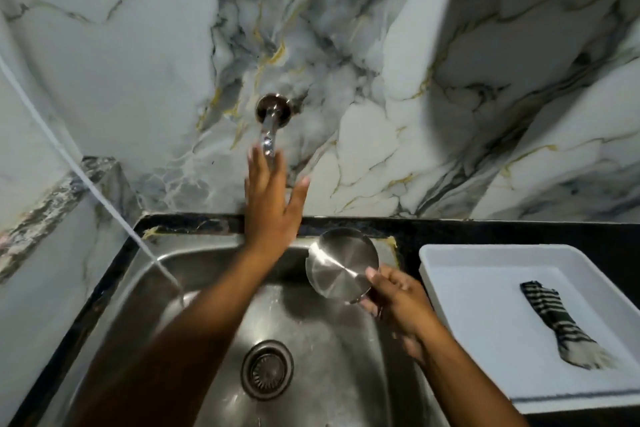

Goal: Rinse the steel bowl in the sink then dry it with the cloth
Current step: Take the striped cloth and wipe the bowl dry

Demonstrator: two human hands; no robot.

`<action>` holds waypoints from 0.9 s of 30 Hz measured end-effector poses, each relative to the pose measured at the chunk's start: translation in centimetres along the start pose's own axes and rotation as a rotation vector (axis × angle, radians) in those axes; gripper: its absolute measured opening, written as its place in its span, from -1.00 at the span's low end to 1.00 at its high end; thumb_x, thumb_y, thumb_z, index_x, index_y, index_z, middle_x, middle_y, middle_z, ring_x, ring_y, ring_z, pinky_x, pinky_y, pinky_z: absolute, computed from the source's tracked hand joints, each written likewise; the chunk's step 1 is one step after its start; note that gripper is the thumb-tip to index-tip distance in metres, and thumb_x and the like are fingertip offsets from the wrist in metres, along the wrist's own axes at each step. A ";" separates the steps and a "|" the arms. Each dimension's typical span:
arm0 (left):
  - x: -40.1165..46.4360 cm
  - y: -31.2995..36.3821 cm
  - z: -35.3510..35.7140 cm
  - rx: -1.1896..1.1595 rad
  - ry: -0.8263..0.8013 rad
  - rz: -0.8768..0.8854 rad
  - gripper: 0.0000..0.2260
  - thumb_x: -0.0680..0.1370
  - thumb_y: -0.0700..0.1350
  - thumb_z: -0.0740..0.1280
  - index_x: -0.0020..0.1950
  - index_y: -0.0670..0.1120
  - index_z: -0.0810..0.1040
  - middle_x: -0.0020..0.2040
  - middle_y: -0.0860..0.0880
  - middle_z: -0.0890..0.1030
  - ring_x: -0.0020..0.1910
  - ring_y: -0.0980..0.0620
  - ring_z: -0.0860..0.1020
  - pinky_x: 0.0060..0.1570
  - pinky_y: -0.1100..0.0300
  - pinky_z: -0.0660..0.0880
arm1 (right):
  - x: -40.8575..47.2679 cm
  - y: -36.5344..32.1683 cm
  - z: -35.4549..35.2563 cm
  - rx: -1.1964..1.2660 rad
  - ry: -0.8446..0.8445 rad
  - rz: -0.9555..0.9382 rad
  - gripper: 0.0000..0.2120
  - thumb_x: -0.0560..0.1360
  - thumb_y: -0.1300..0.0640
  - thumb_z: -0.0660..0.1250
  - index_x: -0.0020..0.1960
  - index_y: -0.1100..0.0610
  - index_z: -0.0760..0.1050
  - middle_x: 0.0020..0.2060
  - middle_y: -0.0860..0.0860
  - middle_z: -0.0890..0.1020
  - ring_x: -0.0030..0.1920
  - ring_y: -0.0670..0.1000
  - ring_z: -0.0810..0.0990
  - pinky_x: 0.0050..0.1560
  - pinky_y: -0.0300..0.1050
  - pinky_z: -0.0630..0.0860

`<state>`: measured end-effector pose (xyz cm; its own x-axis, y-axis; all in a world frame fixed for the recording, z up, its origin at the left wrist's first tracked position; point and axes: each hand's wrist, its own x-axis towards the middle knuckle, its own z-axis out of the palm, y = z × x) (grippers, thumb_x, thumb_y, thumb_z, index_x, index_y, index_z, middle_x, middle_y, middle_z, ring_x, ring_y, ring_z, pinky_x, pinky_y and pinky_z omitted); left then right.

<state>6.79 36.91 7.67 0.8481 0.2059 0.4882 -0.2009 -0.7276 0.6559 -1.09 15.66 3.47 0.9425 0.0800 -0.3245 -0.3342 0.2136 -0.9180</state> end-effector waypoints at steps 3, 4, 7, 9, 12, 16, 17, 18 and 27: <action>-6.5 2.3 2.6 -0.484 -0.241 -0.442 -0.42 0.55 0.25 0.15 0.49 0.00 0.31 0.58 -0.11 0.17 0.50 -0.04 0.23 0.39 0.14 0.15 | -1.9 -0.6 -1.9 0.196 -0.047 0.047 -0.87 0.39 0.12 0.41 -0.30 0.12 0.65 -0.40 0.08 0.57 -0.45 -0.05 0.51 -0.35 -0.16 0.57; -7.8 3.5 3.5 -0.630 -0.323 -0.571 -0.49 0.56 0.22 0.18 0.44 0.00 0.41 0.49 -0.11 0.37 0.40 -0.02 0.39 0.35 0.13 0.27 | -2.3 -0.7 -2.7 0.212 -0.057 0.069 -0.88 0.43 0.14 0.40 -0.25 0.14 0.65 -0.40 0.07 0.62 -0.44 -0.05 0.57 -0.34 -0.17 0.61; -9.1 5.7 5.3 -0.771 -0.310 -0.729 -0.77 0.61 0.03 0.22 0.13 -0.02 0.61 0.08 -0.10 0.68 -0.04 0.06 0.64 -0.07 0.17 0.55 | -2.7 -1.0 -4.5 0.198 -0.081 0.106 -0.85 0.56 0.13 0.33 -0.10 0.17 0.62 -0.30 0.08 0.72 -0.33 -0.05 0.70 -0.28 -0.17 0.65; -9.0 6.9 6.2 -0.762 -0.231 -0.775 -0.81 0.62 -0.09 0.22 -0.06 -0.03 0.62 -0.17 -0.04 0.68 -0.34 0.17 0.64 -0.38 0.32 0.52 | -2.7 -1.8 -6.3 0.068 -0.070 0.050 -0.77 0.59 0.03 0.30 -0.06 0.16 0.65 -0.25 0.09 0.71 -0.26 -0.03 0.67 -0.19 -0.20 0.65; -9.0 8.6 7.5 -0.749 -0.215 -0.846 -0.78 0.61 -0.05 0.23 -0.15 -0.04 0.62 -0.29 0.00 0.66 -0.41 0.07 0.62 -0.33 0.23 0.46 | -1.7 -3.6 -11.9 -0.553 0.097 -0.240 -0.59 0.56 -0.07 0.31 0.28 0.16 0.55 0.10 0.06 0.68 0.19 0.06 0.60 0.16 -0.38 0.46; -9.1 11.3 10.0 -0.718 -0.200 -0.934 -0.77 0.61 0.04 0.19 -0.12 0.01 0.58 -0.20 -0.03 0.58 -0.27 -0.04 0.52 -0.22 0.11 0.37 | 0.7 -4.3 -25.4 -1.472 0.227 -0.437 -0.24 0.56 -0.23 0.18 0.58 0.18 0.07 0.59 0.18 0.04 0.59 0.18 -0.08 0.56 0.05 -0.12; -9.2 11.8 10.6 -0.721 -0.189 -0.938 -0.78 0.61 0.04 0.19 -0.10 0.01 0.58 -0.19 -0.03 0.58 -0.26 -0.04 0.52 -0.22 0.10 0.39 | 1.3 -3.9 -29.1 -1.611 0.217 -0.398 -0.22 0.56 -0.25 0.14 0.59 0.17 0.01 0.59 0.19 -0.04 0.59 0.20 -0.15 0.55 0.10 -0.19; -9.3 12.1 11.0 -0.725 -0.173 -0.938 -0.80 0.61 0.02 0.19 -0.04 0.01 0.59 -0.16 -0.04 0.59 -0.23 -0.06 0.53 -0.19 0.09 0.42 | 1.9 -3.4 -32.4 -1.703 0.193 -0.354 -0.21 0.56 -0.27 0.10 0.60 0.16 -0.04 0.59 0.18 -0.09 0.58 0.21 -0.19 0.54 0.13 -0.23; -10.3 8.6 11.9 -0.609 -0.175 -1.037 -0.63 0.57 -0.07 0.15 0.35 -0.12 0.46 0.31 -0.26 0.53 0.22 -0.27 0.52 0.27 -0.29 0.36 | 5.5 0.0 -40.4 -1.627 -0.030 -0.074 -0.29 0.56 0.09 0.12 0.60 0.11 -0.15 0.60 0.13 -0.17 0.58 0.19 -0.22 0.56 0.10 -0.13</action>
<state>2.19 20.71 1.46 0.7883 0.3827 -0.4818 0.4542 0.1663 0.8752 4.31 -23.23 -7.51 0.9485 0.1389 -0.2845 0.0846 -0.9771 -0.1950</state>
